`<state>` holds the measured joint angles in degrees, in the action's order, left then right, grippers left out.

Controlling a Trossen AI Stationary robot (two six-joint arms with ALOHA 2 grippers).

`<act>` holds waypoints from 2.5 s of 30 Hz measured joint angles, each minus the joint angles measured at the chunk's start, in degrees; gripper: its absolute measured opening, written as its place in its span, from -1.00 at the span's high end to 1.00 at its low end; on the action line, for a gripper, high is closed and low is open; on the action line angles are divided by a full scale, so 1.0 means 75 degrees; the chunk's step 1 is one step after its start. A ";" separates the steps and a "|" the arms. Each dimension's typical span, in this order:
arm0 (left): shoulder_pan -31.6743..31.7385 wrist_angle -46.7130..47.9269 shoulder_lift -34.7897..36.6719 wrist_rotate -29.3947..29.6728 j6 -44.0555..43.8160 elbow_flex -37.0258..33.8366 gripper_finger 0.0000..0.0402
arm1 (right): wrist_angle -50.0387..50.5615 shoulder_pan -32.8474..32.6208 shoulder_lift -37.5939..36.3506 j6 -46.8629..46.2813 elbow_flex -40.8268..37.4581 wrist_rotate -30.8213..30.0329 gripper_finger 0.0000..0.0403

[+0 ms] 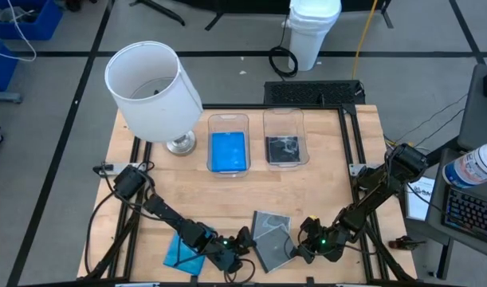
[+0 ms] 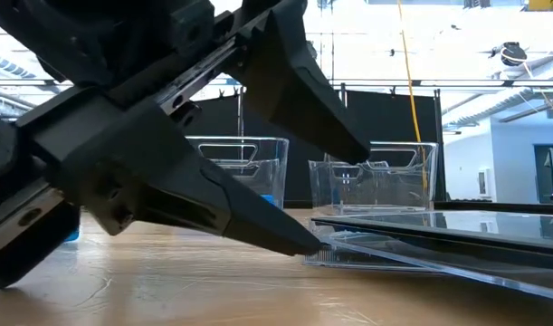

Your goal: Pick & place jewel cases by type

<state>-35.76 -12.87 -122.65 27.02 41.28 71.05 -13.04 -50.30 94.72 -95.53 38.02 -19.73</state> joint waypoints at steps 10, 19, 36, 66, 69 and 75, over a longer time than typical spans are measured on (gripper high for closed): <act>0.0286 -0.0080 -0.0003 -0.0212 -0.0003 0.0000 -0.20 | -0.0050 0.0012 0.0000 -0.0029 0.0000 0.0002 -0.03; 0.0523 -0.0342 -0.0004 -0.0220 -0.0016 0.0000 -0.20 | -0.0060 0.0015 0.0003 0.0049 -0.0003 -0.0166 -0.03; 0.0675 -0.0517 -0.0006 -0.0517 -0.0384 0.0000 -0.20 | -0.2001 0.0118 0.0881 0.0442 0.0023 0.0038 -0.03; -0.0034 -0.0281 0.0285 0.1936 -0.0759 0.0006 -0.20 | -0.3813 0.0405 0.0941 0.3050 -0.0020 -0.0374 0.96; -0.0370 0.0057 0.0481 0.2738 -0.1001 0.0012 -0.20 | -0.3889 0.0399 0.0938 0.3139 -0.0020 -0.0370 0.96; -0.0926 0.1788 0.0972 0.3664 -0.2178 0.0012 -0.20 | -0.4553 0.0396 0.0849 0.3777 -0.0017 -0.0364 0.96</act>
<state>-42.71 0.53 -115.36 54.50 24.94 71.13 -47.19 -47.33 101.09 -67.20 37.89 -22.46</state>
